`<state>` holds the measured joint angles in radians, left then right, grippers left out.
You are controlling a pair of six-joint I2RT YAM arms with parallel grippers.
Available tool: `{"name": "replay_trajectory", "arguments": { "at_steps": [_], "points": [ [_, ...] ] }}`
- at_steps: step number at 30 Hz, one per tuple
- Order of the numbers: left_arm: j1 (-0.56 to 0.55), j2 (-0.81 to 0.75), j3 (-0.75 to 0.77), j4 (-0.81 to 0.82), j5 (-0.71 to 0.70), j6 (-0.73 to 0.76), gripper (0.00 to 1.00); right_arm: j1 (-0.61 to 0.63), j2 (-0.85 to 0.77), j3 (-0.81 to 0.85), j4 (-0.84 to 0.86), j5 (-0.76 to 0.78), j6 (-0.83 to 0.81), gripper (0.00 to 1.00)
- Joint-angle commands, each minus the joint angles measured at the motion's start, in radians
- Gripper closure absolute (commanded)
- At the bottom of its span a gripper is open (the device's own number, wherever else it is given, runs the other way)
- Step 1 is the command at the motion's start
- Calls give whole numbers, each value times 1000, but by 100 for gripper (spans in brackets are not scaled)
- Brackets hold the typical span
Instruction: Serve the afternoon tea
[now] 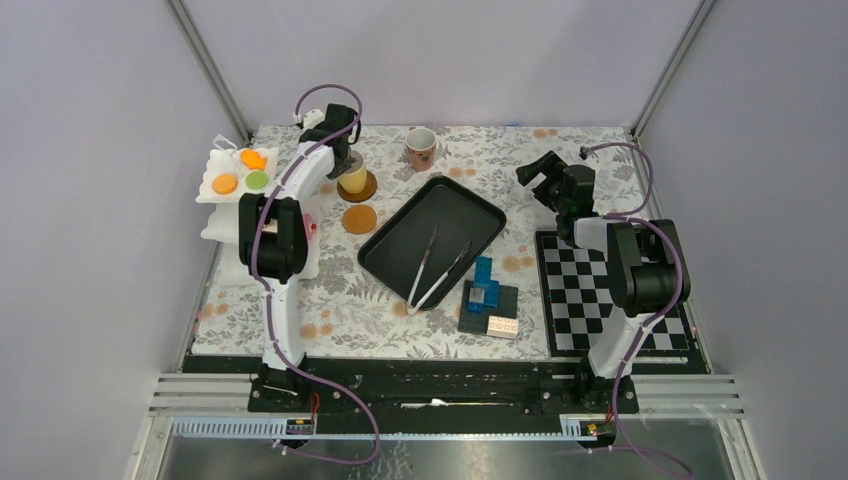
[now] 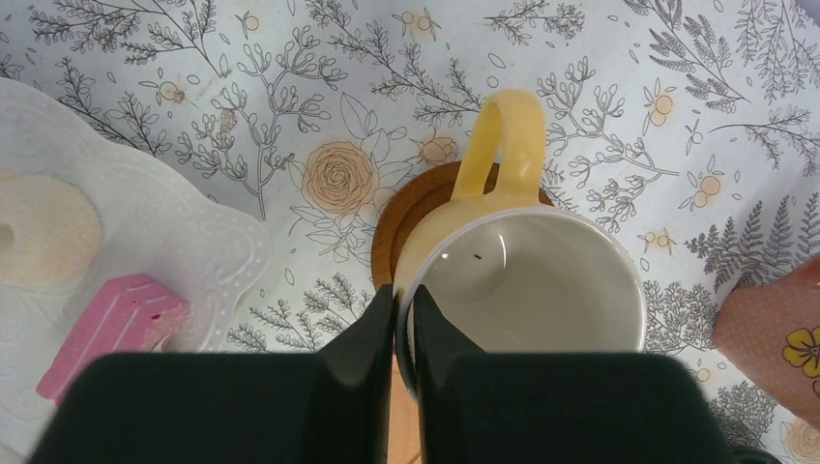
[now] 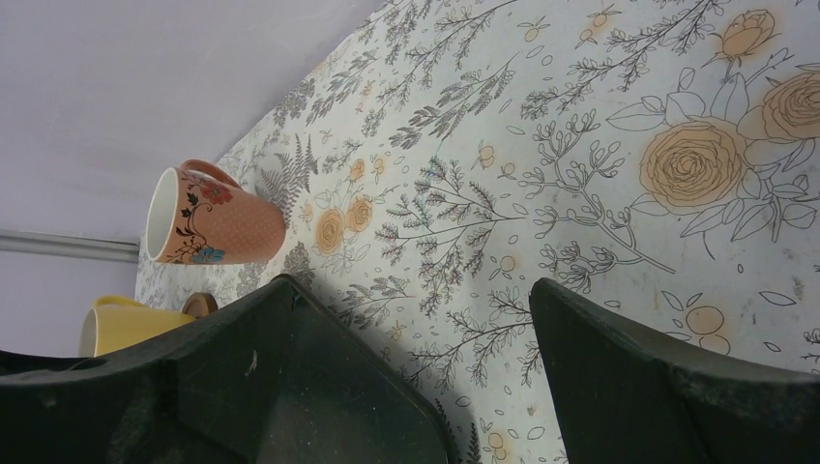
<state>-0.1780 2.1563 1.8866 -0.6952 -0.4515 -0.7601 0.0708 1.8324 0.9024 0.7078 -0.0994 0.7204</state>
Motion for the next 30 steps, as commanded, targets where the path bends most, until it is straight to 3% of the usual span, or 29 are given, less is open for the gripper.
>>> {"name": "replay_trajectory", "arguments": {
  "at_steps": [1,3,10,13,18,22,30],
  "points": [
    [12,-30,-6,71,29,-22,79,-8,3,38,15,-16,7,2],
    [12,-37,-2,67,35,-19,67,-8,5,38,15,-17,8,2],
    [-1,-98,69,-1,61,9,49,-9,5,39,15,-22,13,2],
    [-56,-150,79,5,9,49,32,-9,8,41,16,-24,15,1],
    [-186,-201,5,120,-97,61,12,-9,12,43,15,-32,23,2],
    [-205,-209,-131,296,16,-113,11,-9,11,43,15,-33,22,2],
    [-221,-79,-80,353,38,-469,11,-9,11,43,15,-36,22,2]
  ]
}}
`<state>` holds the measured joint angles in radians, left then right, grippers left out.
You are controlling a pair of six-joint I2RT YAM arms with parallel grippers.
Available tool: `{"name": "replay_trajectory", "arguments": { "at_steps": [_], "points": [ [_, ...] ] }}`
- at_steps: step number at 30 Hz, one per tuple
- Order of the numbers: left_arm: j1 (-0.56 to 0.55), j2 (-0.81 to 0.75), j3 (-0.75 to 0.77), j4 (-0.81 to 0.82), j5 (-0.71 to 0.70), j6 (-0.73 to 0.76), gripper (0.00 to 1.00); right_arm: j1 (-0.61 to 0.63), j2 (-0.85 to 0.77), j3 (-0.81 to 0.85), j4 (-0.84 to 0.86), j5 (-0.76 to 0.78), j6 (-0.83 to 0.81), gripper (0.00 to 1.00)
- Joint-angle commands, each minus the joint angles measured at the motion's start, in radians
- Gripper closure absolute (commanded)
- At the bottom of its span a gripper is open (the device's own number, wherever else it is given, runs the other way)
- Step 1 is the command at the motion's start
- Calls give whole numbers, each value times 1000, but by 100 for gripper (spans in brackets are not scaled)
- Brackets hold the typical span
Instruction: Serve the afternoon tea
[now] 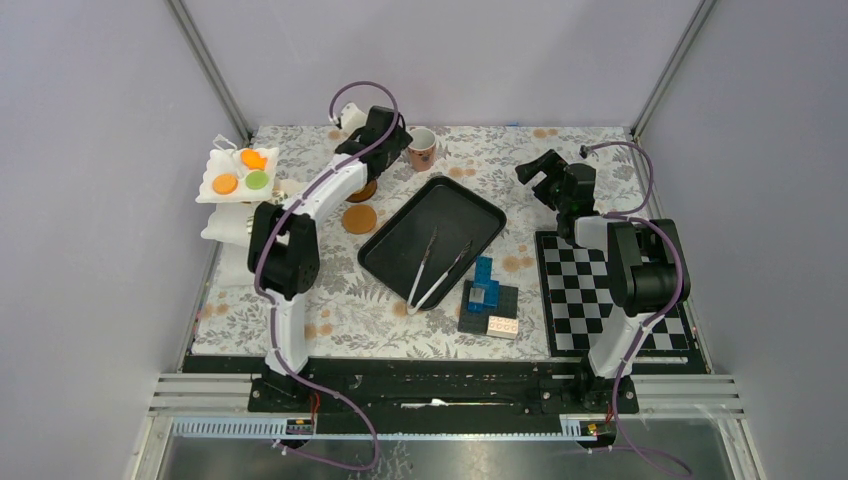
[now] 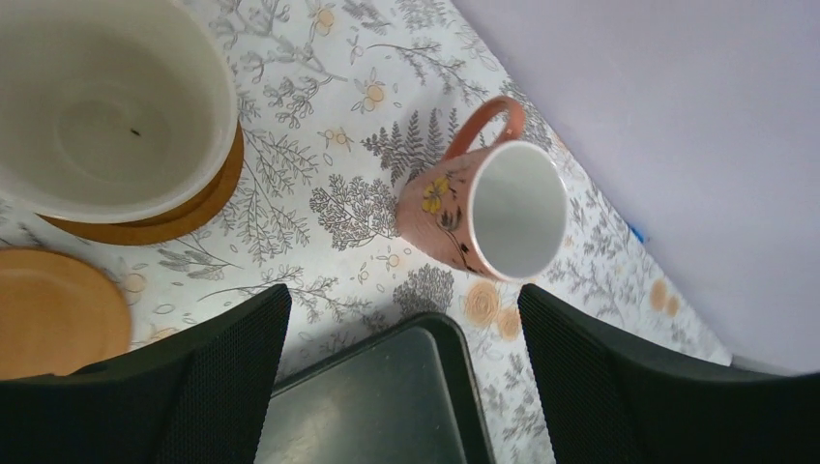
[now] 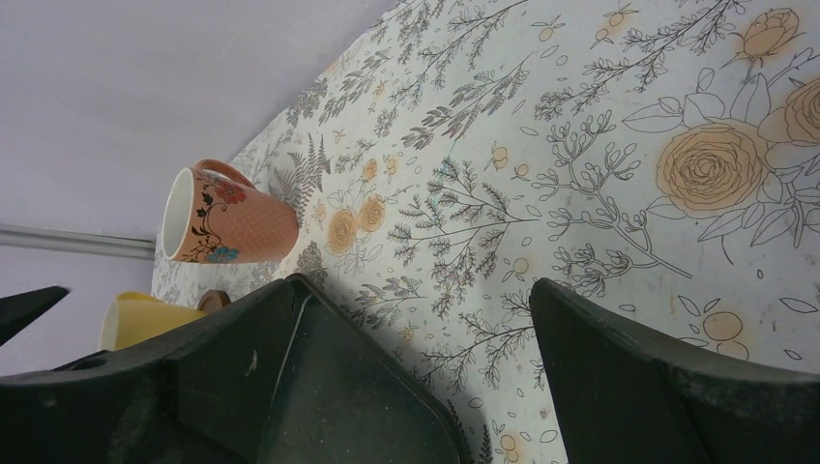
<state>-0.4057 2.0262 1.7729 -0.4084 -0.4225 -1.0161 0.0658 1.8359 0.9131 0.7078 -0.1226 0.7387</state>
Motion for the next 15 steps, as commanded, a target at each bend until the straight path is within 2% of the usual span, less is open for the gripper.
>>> {"name": "replay_trajectory", "arguments": {
  "at_steps": [1,3,8,15],
  "points": [
    [7,65,35,69,12,-249,11,-5,7,33,15,-12,3,2],
    [7,91,46,75,30,-307,12,-4,6,32,15,-11,4,2],
    [7,186,131,97,124,-336,16,-4,8,32,15,-12,3,2],
    [7,267,162,133,151,-411,19,-4,8,33,16,-14,5,2]
  ]
}}
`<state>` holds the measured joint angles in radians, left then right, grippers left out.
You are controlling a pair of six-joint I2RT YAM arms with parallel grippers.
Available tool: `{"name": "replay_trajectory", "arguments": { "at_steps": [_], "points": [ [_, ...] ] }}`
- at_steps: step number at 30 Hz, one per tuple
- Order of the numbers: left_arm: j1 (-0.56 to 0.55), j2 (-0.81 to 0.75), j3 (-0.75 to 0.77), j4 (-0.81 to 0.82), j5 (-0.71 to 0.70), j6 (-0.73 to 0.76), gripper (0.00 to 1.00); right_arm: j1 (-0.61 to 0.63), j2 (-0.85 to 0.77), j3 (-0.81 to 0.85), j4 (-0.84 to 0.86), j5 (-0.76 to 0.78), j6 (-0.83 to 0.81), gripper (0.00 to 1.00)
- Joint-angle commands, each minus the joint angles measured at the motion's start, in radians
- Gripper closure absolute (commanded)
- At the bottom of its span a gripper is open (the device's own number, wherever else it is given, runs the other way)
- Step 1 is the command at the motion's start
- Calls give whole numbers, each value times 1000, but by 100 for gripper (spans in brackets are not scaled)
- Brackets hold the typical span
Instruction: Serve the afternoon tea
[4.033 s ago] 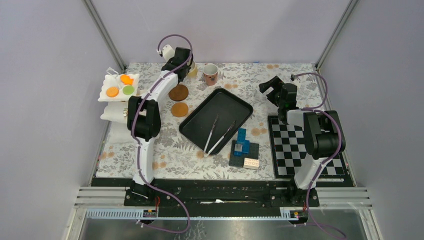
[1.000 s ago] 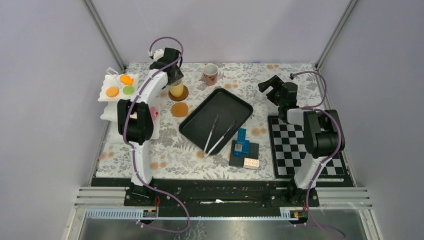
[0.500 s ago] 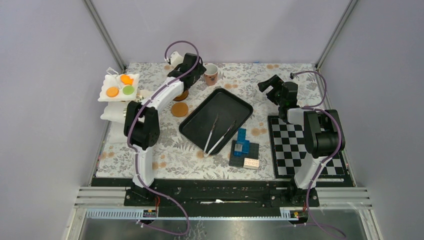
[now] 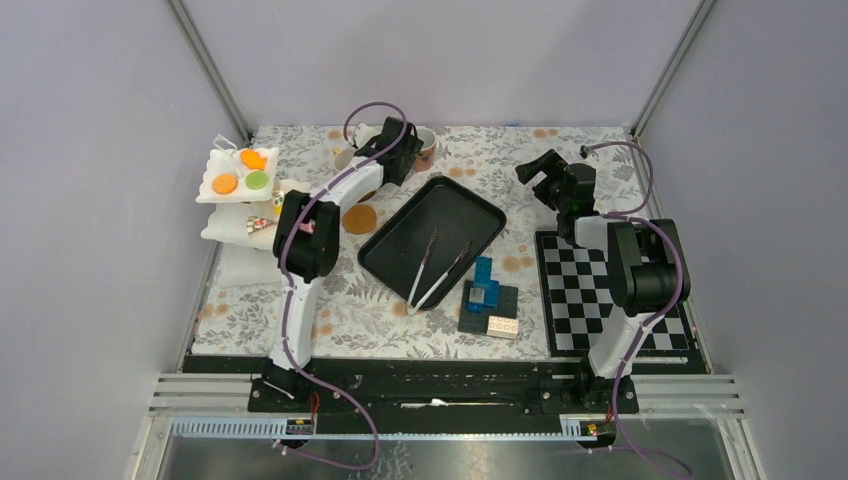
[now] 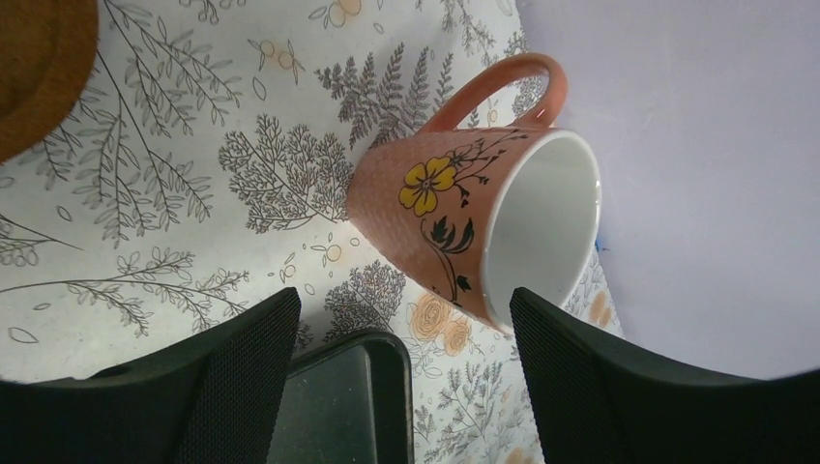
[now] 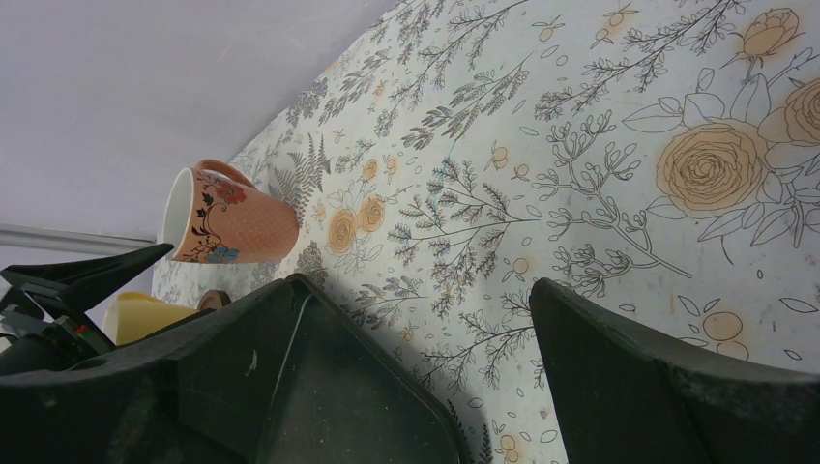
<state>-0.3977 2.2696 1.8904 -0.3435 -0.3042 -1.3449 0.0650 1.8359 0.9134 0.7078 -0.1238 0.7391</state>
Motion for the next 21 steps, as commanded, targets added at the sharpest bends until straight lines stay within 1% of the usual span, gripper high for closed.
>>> {"name": "replay_trajectory", "arguments": {
  "at_steps": [1,5,10,12,14,19,21],
  "points": [
    [-1,32,49,79,33,-94,19,-4,8,32,16,-13,3,2],
    [-1,75,95,87,19,-106,24,-4,7,32,16,-11,1,2],
    [-1,126,152,78,17,-109,33,-3,10,34,17,-12,5,2],
    [-1,140,157,80,20,-115,40,-4,12,35,15,-14,4,2],
    [-1,141,155,77,20,-117,45,-4,13,34,15,-13,6,2],
    [-1,121,151,77,14,-91,66,-5,11,34,15,-13,6,2],
    [-1,105,146,83,14,-75,73,-5,11,33,15,-13,8,2]
  ]
}}
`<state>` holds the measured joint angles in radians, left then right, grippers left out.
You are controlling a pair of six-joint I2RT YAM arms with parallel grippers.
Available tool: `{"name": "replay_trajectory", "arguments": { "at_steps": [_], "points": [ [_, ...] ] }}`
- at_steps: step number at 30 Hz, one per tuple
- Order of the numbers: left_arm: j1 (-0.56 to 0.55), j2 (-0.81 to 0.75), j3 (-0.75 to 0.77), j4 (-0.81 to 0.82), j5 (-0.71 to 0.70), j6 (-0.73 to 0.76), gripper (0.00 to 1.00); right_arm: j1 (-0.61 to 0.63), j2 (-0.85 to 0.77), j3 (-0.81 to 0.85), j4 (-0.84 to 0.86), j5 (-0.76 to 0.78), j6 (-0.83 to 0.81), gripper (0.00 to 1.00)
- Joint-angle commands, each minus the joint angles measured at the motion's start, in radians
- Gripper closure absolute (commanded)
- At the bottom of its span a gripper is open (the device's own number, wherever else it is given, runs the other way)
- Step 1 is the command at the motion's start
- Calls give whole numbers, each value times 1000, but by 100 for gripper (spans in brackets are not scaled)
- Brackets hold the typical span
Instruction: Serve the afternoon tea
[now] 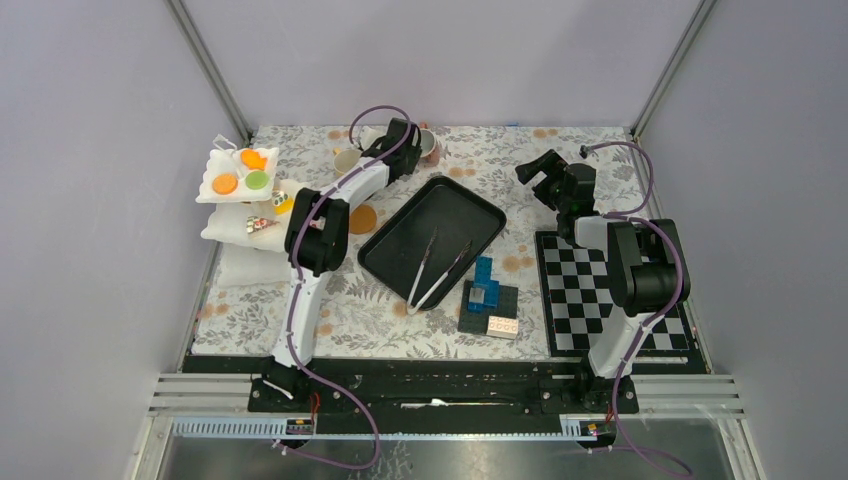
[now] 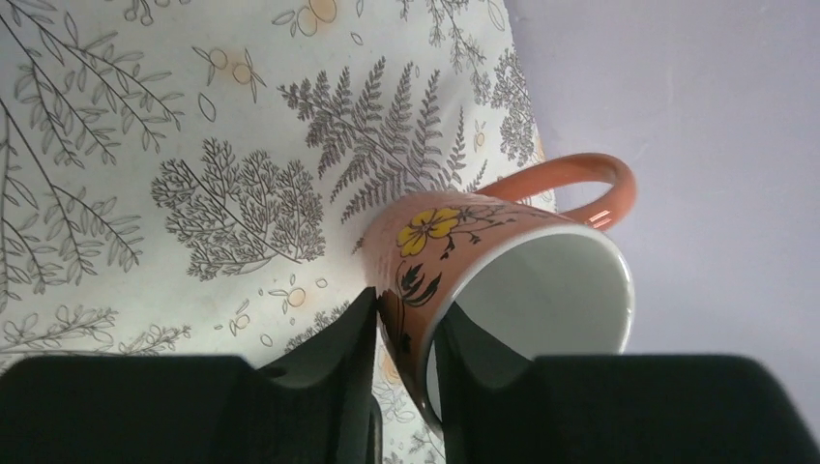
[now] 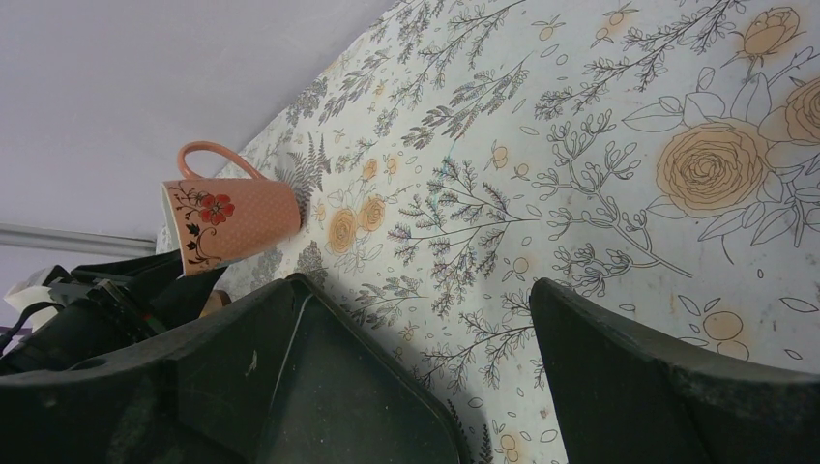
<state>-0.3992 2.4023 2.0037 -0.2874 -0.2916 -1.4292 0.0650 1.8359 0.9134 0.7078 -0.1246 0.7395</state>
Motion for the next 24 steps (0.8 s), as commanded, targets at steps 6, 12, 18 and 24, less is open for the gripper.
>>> {"name": "replay_trajectory", "arguments": {
  "at_steps": [6,12,18,24],
  "points": [
    [5,-83,20,50,28,59,91,-8,10,33,15,-12,7,2],
    [4,-172,45,-8,37,250,100,-9,10,32,15,-11,8,2],
    [-7,-343,1,-199,6,567,100,-10,9,32,17,-16,13,2],
    [-7,-590,-226,-278,1,911,100,-10,17,34,22,-28,26,2]
  ]
}}
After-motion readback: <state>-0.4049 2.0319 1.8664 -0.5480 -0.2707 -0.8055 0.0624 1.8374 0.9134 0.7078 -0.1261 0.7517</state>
